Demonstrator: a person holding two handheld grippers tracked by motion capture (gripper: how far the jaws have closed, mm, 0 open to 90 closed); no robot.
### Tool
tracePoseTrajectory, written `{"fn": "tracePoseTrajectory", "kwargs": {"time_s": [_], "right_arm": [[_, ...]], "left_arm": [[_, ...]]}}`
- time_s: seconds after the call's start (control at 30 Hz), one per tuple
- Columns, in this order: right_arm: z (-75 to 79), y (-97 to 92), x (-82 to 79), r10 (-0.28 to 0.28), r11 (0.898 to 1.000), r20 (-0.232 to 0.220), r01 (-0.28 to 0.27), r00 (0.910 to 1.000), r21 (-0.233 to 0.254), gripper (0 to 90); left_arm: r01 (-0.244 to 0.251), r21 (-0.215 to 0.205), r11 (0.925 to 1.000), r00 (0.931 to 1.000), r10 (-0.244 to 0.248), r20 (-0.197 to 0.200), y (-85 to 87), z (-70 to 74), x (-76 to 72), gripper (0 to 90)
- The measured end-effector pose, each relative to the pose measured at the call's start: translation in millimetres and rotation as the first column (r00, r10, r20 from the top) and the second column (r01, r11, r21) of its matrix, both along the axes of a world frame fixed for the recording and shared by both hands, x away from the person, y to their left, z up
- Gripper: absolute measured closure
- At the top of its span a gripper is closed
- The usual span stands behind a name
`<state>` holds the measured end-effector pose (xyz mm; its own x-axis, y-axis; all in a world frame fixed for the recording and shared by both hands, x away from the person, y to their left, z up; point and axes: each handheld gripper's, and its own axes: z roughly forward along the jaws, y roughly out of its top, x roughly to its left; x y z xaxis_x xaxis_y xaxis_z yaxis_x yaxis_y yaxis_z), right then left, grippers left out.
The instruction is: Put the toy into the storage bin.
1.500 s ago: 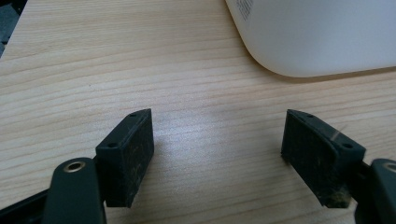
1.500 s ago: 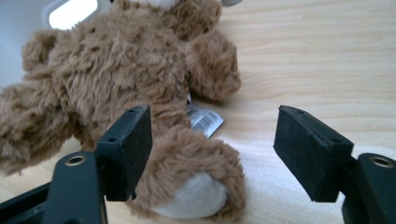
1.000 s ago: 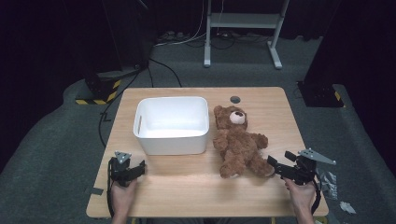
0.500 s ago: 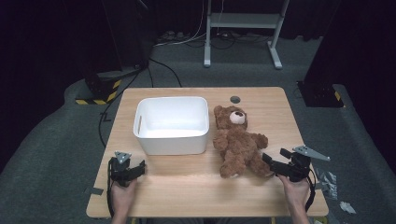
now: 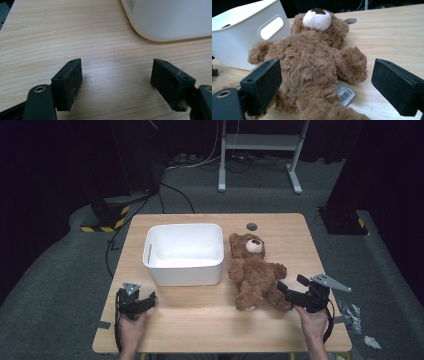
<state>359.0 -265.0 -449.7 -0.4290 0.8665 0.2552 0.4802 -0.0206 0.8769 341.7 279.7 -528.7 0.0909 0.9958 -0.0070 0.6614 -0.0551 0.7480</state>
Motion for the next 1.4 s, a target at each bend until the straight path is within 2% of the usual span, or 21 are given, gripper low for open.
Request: {"fn": "tracePoseTrajectory", "kwargs": {"time_s": [0.17, 0.37, 0.83, 1.0, 1.23, 1.4], "right_arm": [[4.9, 5.7, 3.4, 0.028, 1.0, 0.014, -0.028, 0.9995, 0.007, 9.1], [6.1, 9.3, 8.0, 0.022, 1.0, 0.025, -0.022, 0.9995, 0.019, 9.1], [7.4, 22.0, 22.8, 0.044, 0.999, -0.052, -0.045, 0.9977, -0.021, 11.1], [10.6, 26.1, 29.4, 0.054, 0.998, -0.06, -0.056, 0.9967, -0.026, 13.0], [14.6, 35.8, 41.1, 0.063, 0.996, -0.08, -0.068, 0.9948, -0.062, 14.4], [14.9, 43.2, 49.2, 0.077, 0.996, -0.1, -0.081, 0.992, -0.037, 14.2]], "left_arm": [[0.0, -0.001, 1.0, 1.0, 0.0, 0.0, 0.0, 0.0, 0.0, 25.1], [0.0, 0.0, 1.0, 1.0, 0.0, 0.0, 0.0, 0.0, 0.0, 25.1], [-0.003, -0.002, 1.0, 1.0, 0.003, 0.0, -0.4, -0.1, -0.3, 25.1], [0.003, 0.007, 1.0, 1.0, -0.003, -0.008, -0.1, 0.4, 0.0, 25.0], [0.001, 0.0, 1.0, 1.0, -0.001, -0.003, -0.7, 0.1, 0.3, 25.0], [0.001, 0.0, 1.0, 1.0, -0.001, -0.003, -0.7, 0.1, 0.4, 25.0]]}}
